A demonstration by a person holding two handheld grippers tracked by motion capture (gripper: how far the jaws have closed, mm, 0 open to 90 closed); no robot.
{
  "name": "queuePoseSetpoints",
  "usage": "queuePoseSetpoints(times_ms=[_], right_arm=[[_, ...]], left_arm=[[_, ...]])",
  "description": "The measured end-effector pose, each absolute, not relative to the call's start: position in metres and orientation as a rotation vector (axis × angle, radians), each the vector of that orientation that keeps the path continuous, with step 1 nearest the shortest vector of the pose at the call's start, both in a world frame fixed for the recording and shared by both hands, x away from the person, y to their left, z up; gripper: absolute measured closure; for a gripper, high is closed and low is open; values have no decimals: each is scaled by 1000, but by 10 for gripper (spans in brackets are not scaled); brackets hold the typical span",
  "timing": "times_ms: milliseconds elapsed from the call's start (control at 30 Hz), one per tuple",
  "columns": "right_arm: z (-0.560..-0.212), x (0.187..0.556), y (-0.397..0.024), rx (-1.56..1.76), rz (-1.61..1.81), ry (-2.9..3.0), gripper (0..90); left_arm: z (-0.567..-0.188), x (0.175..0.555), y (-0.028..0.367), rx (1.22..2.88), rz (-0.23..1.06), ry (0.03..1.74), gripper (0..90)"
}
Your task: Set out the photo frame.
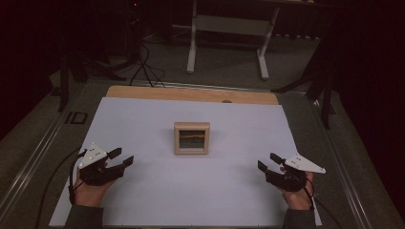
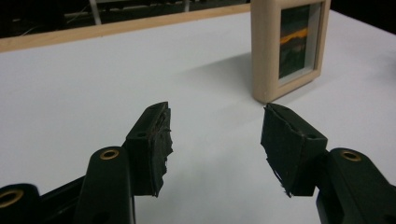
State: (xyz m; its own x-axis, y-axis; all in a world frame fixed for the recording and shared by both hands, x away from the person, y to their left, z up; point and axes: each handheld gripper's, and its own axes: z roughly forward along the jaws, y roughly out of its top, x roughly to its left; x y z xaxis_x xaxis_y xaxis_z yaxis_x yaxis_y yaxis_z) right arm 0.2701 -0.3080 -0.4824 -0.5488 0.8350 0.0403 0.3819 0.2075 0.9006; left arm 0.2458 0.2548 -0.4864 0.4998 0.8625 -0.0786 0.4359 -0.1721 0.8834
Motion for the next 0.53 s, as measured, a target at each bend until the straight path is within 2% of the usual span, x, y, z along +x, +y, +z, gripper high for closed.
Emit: queuePoseSetpoints(times_ms=[533], right_arm=[[-489, 258, -328, 1146, 1307, 1979, 372]], left_arm=[[-495, 231, 261, 1857, 612, 1118, 421]])
